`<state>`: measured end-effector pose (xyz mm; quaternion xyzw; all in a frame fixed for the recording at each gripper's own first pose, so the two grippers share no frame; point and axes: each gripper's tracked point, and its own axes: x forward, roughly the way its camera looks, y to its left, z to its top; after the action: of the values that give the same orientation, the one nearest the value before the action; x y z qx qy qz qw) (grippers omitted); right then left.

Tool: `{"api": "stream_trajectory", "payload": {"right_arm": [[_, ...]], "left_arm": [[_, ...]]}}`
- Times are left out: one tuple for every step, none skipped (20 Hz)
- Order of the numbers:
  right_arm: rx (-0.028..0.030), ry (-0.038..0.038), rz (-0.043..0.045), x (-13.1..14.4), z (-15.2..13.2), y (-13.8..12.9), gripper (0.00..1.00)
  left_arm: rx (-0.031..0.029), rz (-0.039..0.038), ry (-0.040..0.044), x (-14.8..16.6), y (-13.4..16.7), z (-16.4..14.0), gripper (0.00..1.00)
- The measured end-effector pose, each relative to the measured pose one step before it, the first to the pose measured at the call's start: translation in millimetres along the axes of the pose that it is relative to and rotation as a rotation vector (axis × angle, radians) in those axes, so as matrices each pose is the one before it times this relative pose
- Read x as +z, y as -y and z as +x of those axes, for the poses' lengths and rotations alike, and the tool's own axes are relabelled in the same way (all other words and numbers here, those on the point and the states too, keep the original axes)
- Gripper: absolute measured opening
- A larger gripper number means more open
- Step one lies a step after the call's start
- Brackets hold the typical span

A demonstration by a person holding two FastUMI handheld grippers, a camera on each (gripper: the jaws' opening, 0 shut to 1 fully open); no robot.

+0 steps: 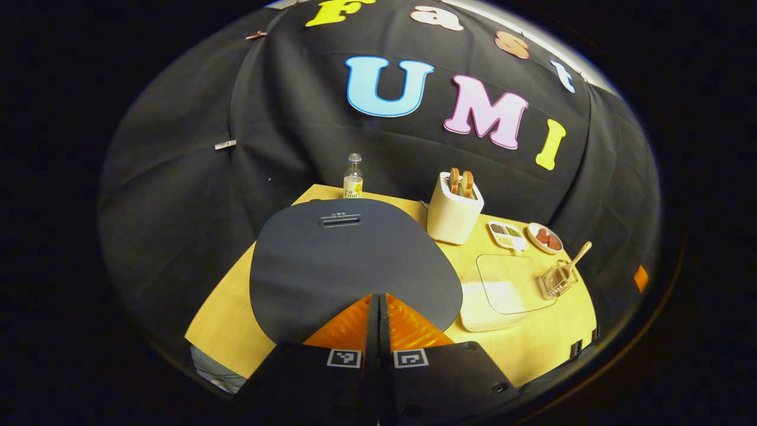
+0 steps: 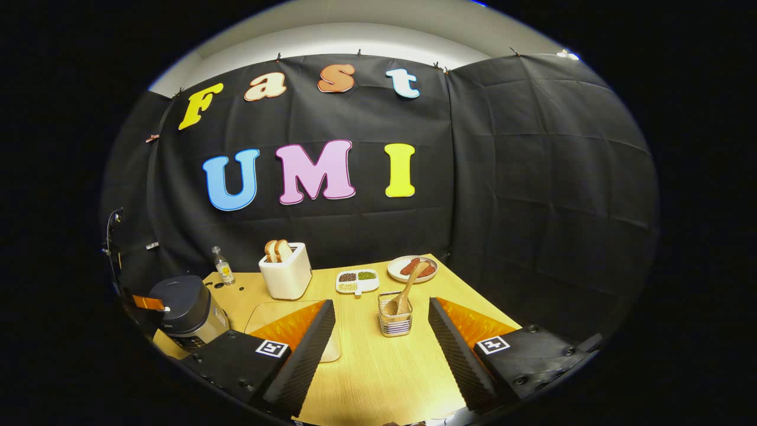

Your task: Close the left gripper, press the button to open the rice cooker; take a wooden spoon from the chopstick holder with the right hand, scoop a spoonful of rice and pour it into the rice cooker, then put the wooden spoon back into the chopstick holder.

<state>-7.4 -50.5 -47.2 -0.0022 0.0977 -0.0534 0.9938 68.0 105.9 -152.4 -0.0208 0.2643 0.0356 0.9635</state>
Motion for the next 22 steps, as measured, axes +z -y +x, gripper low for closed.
{"api": "stream_trajectory", "payload": {"right_arm": [[0.00877,-0.00296,0.00342,0.72,4.67,-1.44,0.99],[0.00634,-0.00175,0.00199,0.45,4.78,0.53,0.99],[0.00607,-0.00421,0.00107,0.4,4.87,0.0,0.99],[0.00843,-0.00293,0.00209,0.58,4.32,-0.15,0.99],[0.00882,-0.00147,0.00111,0.57,3.79,-0.3,0.99],[0.0079,-0.00184,-0.00016,0.24,3.64,0.61,0.99],[0.0077,-0.00315,0.00042,-0.28,3.59,0.97,0.99],[0.00849,-0.00609,0.00196,-0.95,3.95,1.0,1.0],[0.00953,-0.00528,0.00155,-0.84,3.7,1.35,0.99],[0.0053,-0.00459,-0.00172,-0.3,3.7,2.19,0.99],[0.00287,-0.00346,-0.00095,0.63,4.72,3.02,0.99],[0.00259,-0.00036,0.00098,1.24,5.0,3.09,1.0],[0.00085,0.0017,0.00152,2.29,5.42,3.25,1.0],[0.00209,0.0006,0.00415,1.46,5.8,2.95,0.99],[0.00203,-0.00099,0.00702,1.25,5.44,2.61,0.99],[0.00253,-0.00261,0.0084,0.54,6.0,2.09,0.99],[0.00342,-0.00405,0.00791,0.46,6.48,1.82,0.99],[0.00153,-0.00505,0.00616,0.38,6.56,2.6,0.99],[0.00022,-0.00237,0.00356,1.2,6.91,3.42,0.99],[0.00104,-0.00383,0.00277,-0.26,6.54,2.73,1.0],[0.00131,-0.00639,0.00502,0.74,7.8,3.73,0.99],[0.00004,-0.00528,0.00641,-0.72,7.82,4.15,0.99]], "left_arm": [[0.00406,0.01059,0.00735,0.7,-0.4,-0.37,0.06],[0.00176,-0.00152,0.00222,-1.66,-1.17,-0.01,0.06],[0.00036,-0.0145,0.00055,0.66,-0.19,-0.83,0.06],[0.00185,-0.02163,-0.00308,-1.16,-0.02,0.42,0.06],[0.00261,-0.01583,-0.00285,0.44,0.08,0.12,0.06],[0.0079,-0.00741,-0.01606,-4.29,-0.32,0.01,0.06],[0.0058,0.00497,0.01843,0.02,-0.11,2.6,0.06],[0.01317,0.01579,0.01289,1.79,0.92,-3.34,0.06],[0.01004,0.01066,0.01465,3.95,-0.55,-0.89,0.06],[0.00382,0.00304,0.00475,0.11,0.29,0.17,0.06],[-0.00037,-0.00345,0.00867,5.04,0.29,-2.51,0.06],[0.0048,-0.01523,0.00816,4.88,0.09,-2.33,0.06],[0.01623,-0.02331,0.04438,15.04,-1.3,-6.21,0.05],[0.02167,-0.02473,0.0569,22.09,0.49,-8.85,0.06],[0.01979,-0.01592,0.06143,25.24,0.12,-6.71,0.06],[0.02797,-0.01619,0.06329,24.32,1.8,-10.43,0.06],[0.03395,-0.00182,0.06026,22.86,-1.79,-7.24,0.06],[0.0275,0.00411,0.0572,18.35,-0.28,-8.41,0.06],[0.02475,0.01094,0.05628,16.82,1.38,-5.77,0.06],[0.01765,0.00474,0.02236,5.51,4.11,-1.93,0.06],[0.01052,-0.00434,0.00933,3.92,2.32,-3.14,0.05],[0.01463,-0.00903,-0.00536,-3.06,3.55,-7.98,0.06]]}}
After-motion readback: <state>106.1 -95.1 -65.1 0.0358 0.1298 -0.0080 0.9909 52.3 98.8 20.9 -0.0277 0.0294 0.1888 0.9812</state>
